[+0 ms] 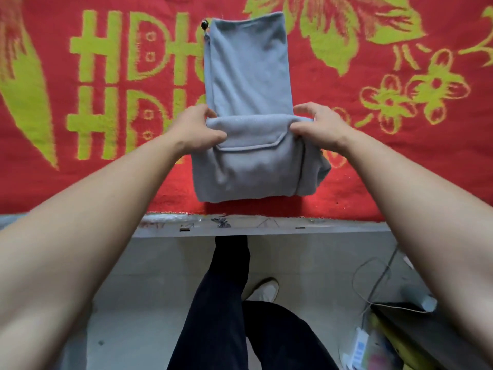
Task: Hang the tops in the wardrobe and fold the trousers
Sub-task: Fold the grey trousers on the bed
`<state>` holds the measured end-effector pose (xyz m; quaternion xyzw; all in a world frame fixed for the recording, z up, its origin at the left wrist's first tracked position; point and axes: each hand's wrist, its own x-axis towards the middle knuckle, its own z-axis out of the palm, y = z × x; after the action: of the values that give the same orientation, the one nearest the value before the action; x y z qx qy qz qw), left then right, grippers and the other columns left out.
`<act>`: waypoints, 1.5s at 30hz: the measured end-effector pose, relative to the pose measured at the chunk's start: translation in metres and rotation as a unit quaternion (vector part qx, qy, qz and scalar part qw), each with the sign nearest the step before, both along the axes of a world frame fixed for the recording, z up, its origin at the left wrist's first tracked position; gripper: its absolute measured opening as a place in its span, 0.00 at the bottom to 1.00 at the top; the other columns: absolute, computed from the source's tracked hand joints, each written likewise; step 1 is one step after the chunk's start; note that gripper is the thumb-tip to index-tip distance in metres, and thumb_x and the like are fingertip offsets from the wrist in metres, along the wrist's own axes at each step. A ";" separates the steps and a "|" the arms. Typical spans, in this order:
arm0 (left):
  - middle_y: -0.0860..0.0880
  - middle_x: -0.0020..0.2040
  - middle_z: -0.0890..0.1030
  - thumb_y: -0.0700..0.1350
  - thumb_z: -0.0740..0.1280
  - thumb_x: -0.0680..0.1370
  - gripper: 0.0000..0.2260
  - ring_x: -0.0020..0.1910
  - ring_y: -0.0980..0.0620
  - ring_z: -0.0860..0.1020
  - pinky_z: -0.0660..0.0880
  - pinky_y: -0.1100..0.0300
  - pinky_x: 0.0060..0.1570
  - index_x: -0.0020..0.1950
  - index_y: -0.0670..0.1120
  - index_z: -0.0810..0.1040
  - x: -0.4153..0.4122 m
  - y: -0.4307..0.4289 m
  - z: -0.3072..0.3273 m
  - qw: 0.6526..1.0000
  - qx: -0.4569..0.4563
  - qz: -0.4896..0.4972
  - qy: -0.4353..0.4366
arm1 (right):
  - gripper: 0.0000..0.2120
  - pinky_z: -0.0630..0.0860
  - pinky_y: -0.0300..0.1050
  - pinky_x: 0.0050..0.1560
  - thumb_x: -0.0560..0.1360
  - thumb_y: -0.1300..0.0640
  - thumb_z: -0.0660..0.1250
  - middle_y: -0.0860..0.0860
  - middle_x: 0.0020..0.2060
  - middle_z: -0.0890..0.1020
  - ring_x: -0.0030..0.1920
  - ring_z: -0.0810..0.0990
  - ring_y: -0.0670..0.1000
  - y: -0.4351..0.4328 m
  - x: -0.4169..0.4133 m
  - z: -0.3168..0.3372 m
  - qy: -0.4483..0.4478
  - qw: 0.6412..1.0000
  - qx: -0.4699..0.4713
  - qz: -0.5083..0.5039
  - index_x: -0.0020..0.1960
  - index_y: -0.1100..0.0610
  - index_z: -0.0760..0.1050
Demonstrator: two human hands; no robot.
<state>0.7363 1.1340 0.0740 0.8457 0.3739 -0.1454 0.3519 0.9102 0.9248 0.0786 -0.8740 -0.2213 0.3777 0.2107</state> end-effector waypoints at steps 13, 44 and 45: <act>0.40 0.81 0.48 0.65 0.45 0.80 0.34 0.80 0.42 0.45 0.42 0.37 0.75 0.81 0.49 0.53 -0.016 -0.030 -0.082 0.949 0.200 -0.241 0.037 | 0.30 0.57 0.66 0.75 0.81 0.45 0.61 0.65 0.78 0.56 0.78 0.56 0.67 0.008 -0.047 -0.082 -0.280 0.925 -0.001 0.256 0.79 0.56 0.63; 0.41 0.73 0.63 0.61 0.57 0.81 0.29 0.72 0.41 0.61 0.55 0.51 0.70 0.76 0.45 0.60 0.094 0.081 -0.123 0.964 -0.009 0.252 -0.083 | 0.24 0.64 0.46 0.68 0.81 0.46 0.63 0.57 0.65 0.73 0.66 0.72 0.55 0.115 0.076 -0.101 -0.119 0.962 0.046 -0.241 0.71 0.58 0.69; 0.42 0.75 0.61 0.62 0.57 0.81 0.30 0.73 0.41 0.59 0.54 0.51 0.71 0.77 0.45 0.58 0.104 0.083 -0.128 0.958 -0.034 0.274 -0.077 | 0.27 0.62 0.43 0.69 0.81 0.45 0.62 0.58 0.67 0.72 0.68 0.71 0.54 0.126 0.086 -0.106 -0.081 0.961 0.045 -0.261 0.74 0.59 0.66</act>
<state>0.8402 1.2171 -0.0536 0.7074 0.5578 0.0091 0.4340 0.9963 1.0503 -0.0278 -0.9188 -0.0187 0.2268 0.3224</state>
